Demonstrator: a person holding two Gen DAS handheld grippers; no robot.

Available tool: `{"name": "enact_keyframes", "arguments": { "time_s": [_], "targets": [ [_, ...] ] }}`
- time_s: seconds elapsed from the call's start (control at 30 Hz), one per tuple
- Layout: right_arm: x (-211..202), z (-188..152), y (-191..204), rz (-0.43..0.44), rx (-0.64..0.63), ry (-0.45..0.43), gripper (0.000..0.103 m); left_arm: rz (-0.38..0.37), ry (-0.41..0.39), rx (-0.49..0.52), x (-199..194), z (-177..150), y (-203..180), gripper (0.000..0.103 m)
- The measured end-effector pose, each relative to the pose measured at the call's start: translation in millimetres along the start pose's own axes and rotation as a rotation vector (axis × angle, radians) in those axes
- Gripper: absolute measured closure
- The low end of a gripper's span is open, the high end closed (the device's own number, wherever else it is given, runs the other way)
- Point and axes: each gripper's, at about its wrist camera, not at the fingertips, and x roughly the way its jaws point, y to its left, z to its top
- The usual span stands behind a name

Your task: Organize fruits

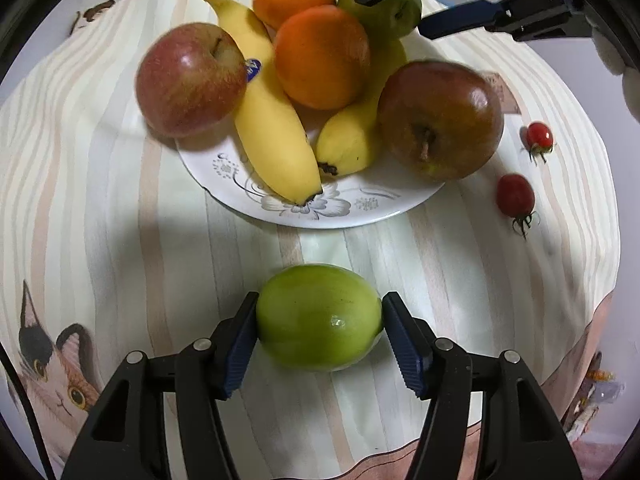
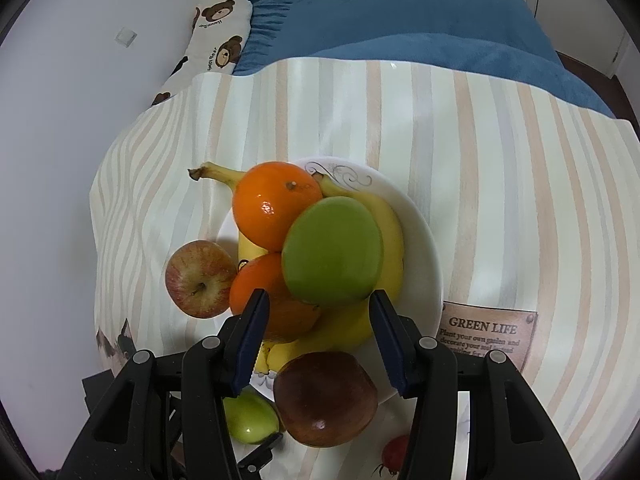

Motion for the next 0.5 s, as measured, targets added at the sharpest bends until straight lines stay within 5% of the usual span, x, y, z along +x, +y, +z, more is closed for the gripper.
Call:
{"name": "enact_keyframes", "arguments": {
  "time_s": [0.3, 0.5],
  "targets": [
    [-12, 1, -1, 0.013, 0.003, -0.023, 0.048, -0.022, -0.141, -0.017, -36, 25, -8, 0.045],
    [-11, 2, -3, 0.005, 0.006, -0.021, 0.048, -0.009, -0.148, 0.024, -20, 56, -13, 0.044]
  ]
}}
